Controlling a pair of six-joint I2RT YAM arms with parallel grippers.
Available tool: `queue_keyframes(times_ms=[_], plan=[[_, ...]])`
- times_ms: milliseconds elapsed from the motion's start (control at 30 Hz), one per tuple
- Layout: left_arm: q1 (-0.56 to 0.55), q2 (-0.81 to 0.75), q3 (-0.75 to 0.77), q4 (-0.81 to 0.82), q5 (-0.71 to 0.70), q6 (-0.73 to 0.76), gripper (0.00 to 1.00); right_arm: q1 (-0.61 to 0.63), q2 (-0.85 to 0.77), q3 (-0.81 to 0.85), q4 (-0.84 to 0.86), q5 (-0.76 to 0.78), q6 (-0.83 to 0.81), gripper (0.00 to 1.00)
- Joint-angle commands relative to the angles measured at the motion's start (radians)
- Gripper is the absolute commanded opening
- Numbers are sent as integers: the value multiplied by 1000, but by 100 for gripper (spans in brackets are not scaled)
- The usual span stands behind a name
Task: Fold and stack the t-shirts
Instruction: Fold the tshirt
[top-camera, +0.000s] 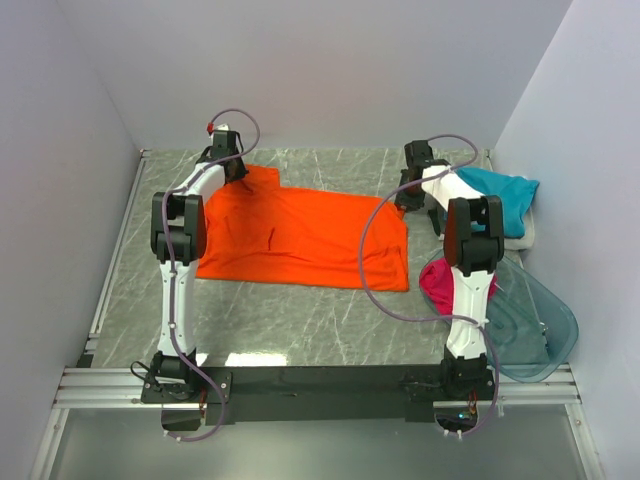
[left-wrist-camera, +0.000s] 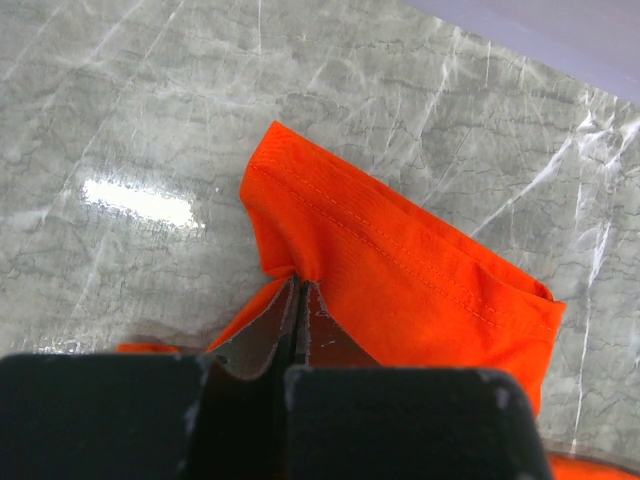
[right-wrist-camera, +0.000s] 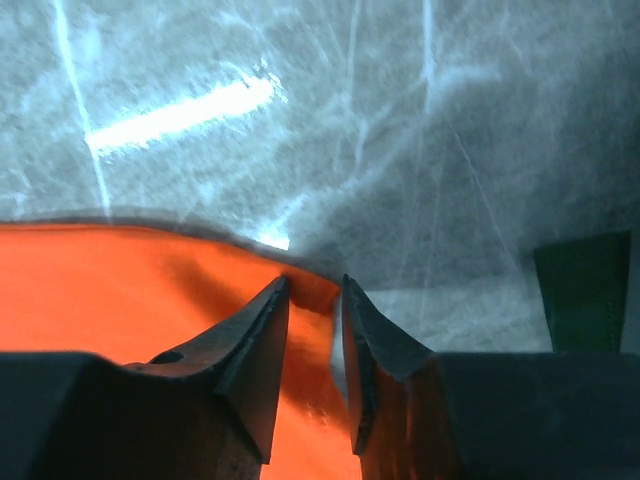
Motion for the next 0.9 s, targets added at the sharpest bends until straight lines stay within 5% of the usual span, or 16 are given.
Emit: queue_keyframes(times_ms=[0,200,300,700,800,867], plan=[[-2,-80,1,-5,8,3,0,-3,32,70,-46,-13,-8,33],[-2,-91,2,-7,6,5,0,-3,24,53,-41,-33,-16,20],[-2,-95,-1,-7,6,3,0,-3,7,49,-32,-41,-21,0],[-5,-118,4,-10,-6,6,0,-5,-62,134,-18,-28,-47,0],[-20,-143,1,-7,-61,11,17,-5,-46,141,-23,-25,-56,0],[-29,-167,-14,13,-84,15,42,-5,-45,135,-15,-27,-57,0]])
